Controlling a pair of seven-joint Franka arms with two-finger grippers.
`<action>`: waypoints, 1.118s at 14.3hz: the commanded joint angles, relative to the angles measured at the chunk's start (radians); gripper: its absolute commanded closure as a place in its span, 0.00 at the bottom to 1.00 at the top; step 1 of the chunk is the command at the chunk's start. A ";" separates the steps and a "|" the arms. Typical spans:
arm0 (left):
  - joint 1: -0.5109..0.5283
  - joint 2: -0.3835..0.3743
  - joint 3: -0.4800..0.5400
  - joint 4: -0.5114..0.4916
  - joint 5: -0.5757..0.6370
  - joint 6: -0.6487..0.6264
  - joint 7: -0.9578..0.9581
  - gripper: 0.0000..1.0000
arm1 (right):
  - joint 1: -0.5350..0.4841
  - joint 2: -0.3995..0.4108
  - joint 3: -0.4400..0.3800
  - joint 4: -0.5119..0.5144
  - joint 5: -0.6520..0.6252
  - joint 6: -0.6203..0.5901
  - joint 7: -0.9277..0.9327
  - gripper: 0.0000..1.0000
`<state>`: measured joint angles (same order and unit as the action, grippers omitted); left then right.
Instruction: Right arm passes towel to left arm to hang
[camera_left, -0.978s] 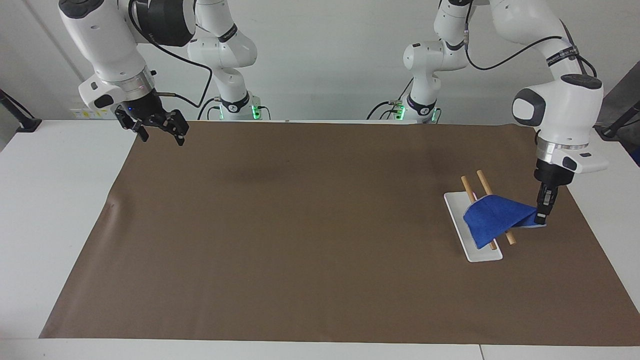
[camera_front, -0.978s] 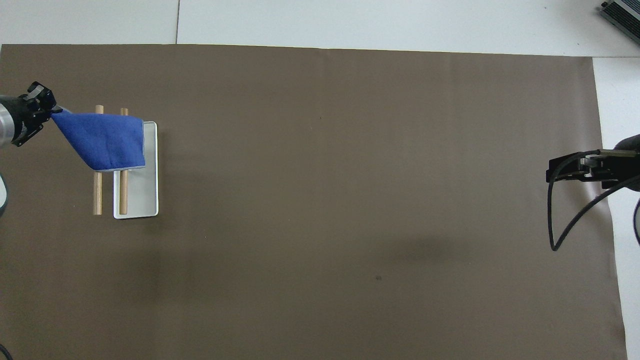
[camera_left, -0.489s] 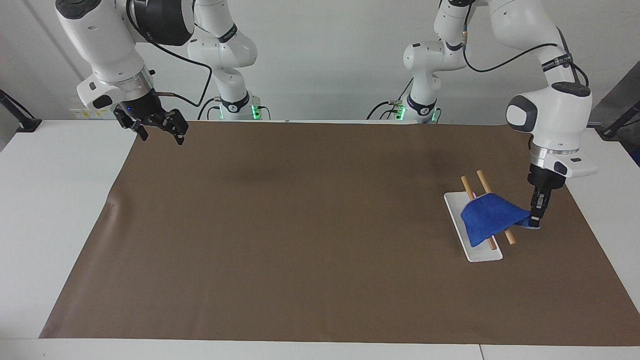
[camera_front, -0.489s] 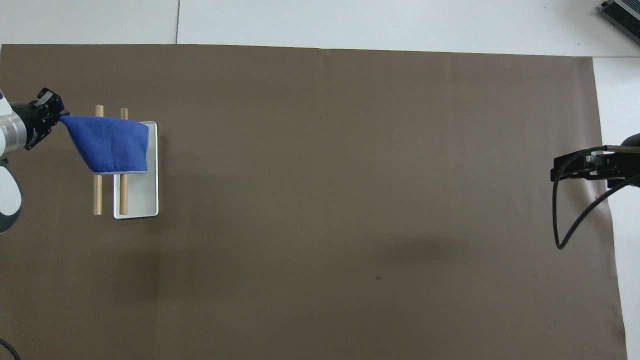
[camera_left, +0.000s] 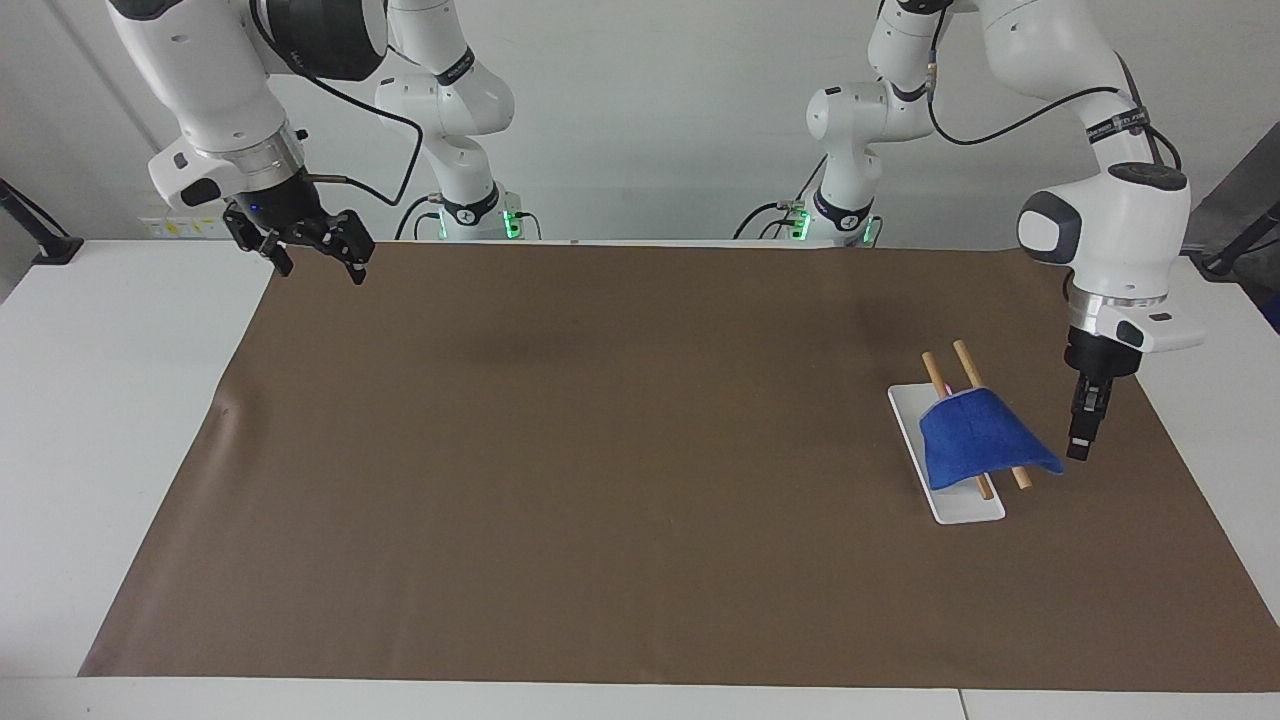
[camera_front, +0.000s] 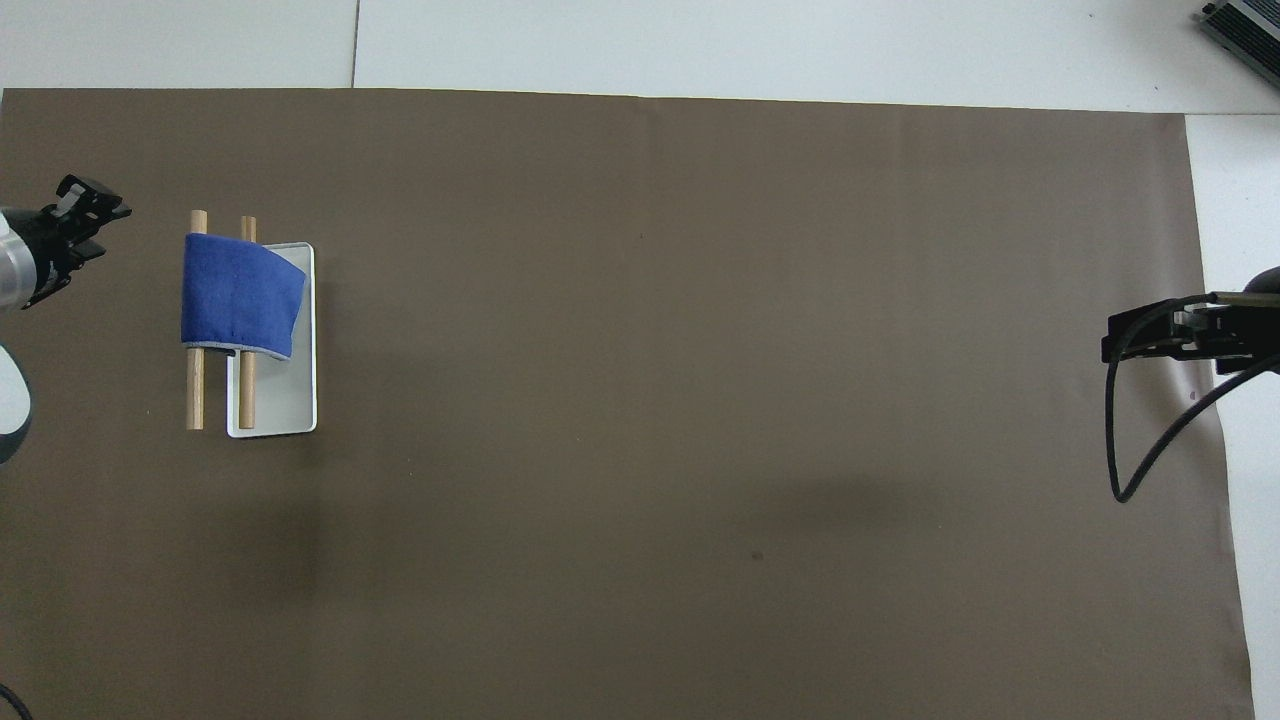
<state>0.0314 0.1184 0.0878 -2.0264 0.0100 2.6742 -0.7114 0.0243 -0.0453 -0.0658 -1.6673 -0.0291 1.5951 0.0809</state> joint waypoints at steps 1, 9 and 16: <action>0.012 0.001 0.012 -0.003 0.016 0.023 0.032 0.22 | -0.007 -0.010 0.008 -0.006 -0.002 -0.006 -0.013 0.00; -0.004 0.023 -0.010 0.250 0.021 -0.461 0.214 0.22 | -0.007 -0.015 0.008 -0.016 0.003 -0.006 -0.013 0.00; -0.004 -0.054 -0.049 0.511 0.022 -0.989 0.349 0.22 | -0.009 -0.004 0.006 0.003 0.009 0.008 0.030 0.00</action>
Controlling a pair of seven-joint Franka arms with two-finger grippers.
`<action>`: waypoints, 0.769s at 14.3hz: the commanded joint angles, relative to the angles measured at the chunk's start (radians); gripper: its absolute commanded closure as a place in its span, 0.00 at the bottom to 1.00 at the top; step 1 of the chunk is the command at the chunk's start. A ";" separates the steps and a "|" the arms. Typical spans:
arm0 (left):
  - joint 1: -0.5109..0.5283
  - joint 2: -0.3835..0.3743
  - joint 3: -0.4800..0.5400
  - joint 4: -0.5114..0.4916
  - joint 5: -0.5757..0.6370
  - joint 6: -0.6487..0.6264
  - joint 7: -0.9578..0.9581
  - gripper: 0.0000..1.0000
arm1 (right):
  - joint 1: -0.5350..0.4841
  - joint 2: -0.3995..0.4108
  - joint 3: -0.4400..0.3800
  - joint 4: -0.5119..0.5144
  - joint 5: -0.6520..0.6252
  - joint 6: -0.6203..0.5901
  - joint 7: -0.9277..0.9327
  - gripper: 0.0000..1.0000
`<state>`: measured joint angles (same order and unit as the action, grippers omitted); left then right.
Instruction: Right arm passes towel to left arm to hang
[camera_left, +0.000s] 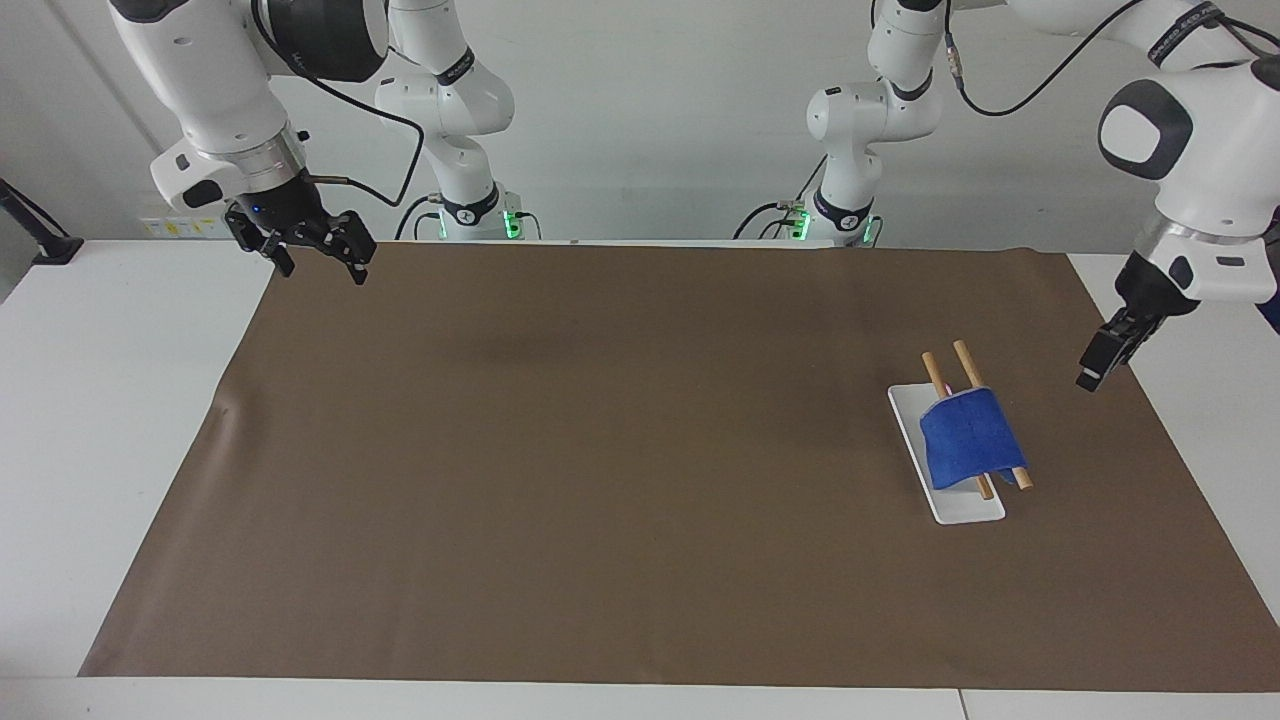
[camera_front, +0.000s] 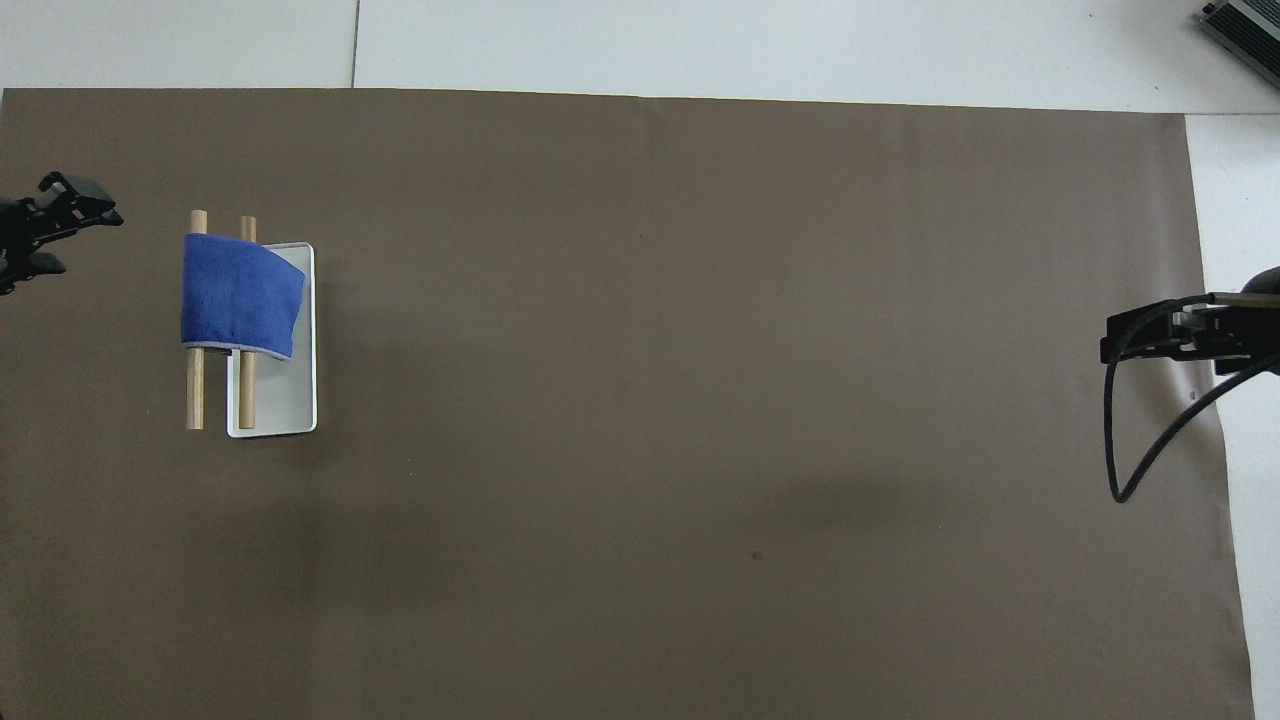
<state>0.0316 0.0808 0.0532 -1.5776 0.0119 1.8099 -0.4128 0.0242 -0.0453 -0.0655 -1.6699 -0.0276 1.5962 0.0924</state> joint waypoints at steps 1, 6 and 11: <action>-0.004 -0.026 -0.032 0.089 0.022 -0.188 0.077 0.22 | -0.010 0.004 0.006 0.024 0.011 0.002 0.020 0.00; -0.004 -0.088 -0.108 0.107 0.039 -0.248 0.236 0.02 | -0.009 0.050 0.006 0.078 0.011 -0.030 0.015 0.00; 0.002 -0.125 -0.121 0.053 0.029 -0.242 0.250 0.00 | -0.009 0.038 0.006 0.053 0.012 -0.030 0.012 0.00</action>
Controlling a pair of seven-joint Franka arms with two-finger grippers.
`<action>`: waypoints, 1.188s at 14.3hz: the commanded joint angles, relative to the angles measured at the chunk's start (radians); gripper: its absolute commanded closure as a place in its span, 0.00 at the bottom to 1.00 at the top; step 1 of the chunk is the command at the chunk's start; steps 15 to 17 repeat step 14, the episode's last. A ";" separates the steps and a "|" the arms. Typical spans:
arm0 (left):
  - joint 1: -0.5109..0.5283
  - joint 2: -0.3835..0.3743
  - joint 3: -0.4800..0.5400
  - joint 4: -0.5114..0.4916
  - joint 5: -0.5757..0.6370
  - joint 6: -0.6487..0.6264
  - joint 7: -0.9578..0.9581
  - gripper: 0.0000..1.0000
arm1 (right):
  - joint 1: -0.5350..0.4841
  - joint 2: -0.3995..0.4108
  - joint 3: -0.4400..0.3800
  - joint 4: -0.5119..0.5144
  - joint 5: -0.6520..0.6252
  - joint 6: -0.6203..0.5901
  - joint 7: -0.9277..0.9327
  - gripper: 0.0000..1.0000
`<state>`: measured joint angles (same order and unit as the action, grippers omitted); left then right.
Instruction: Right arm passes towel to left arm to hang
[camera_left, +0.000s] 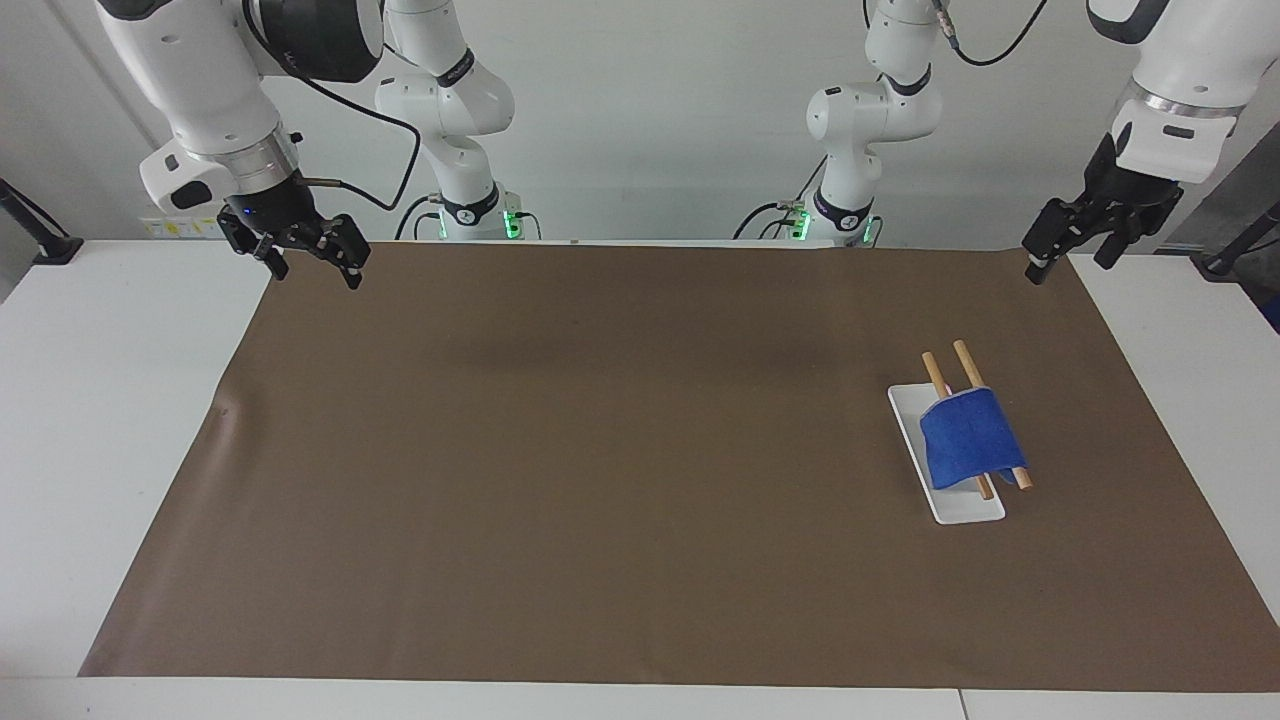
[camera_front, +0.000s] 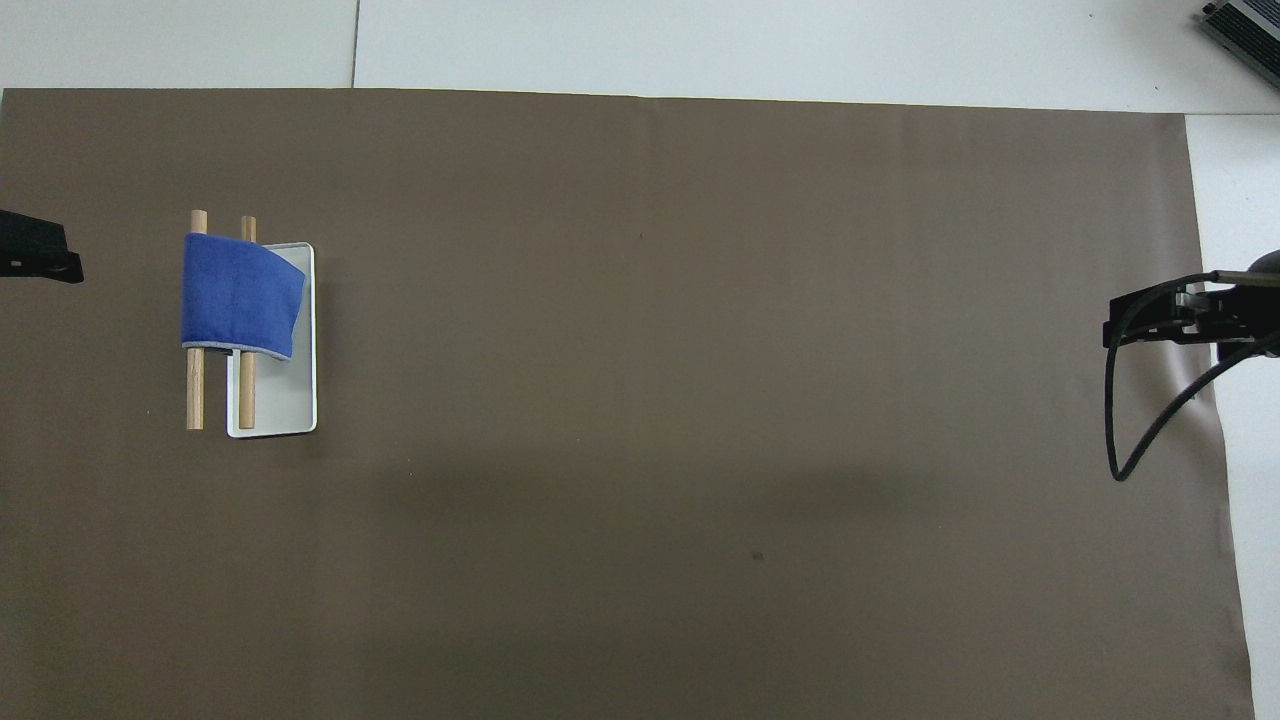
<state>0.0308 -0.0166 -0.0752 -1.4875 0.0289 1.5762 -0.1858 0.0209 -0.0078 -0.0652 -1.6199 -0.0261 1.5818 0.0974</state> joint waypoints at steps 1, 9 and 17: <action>0.003 -0.028 0.009 -0.039 0.012 -0.002 0.017 0.00 | -0.006 -0.001 0.005 0.003 0.011 -0.016 0.007 0.00; 0.008 -0.057 0.018 -0.099 0.012 0.010 0.185 0.00 | -0.006 -0.004 0.005 -0.002 0.011 -0.016 0.008 0.00; 0.008 -0.059 0.017 -0.099 0.011 0.012 0.198 0.00 | -0.006 -0.004 0.005 -0.003 0.011 -0.016 0.008 0.00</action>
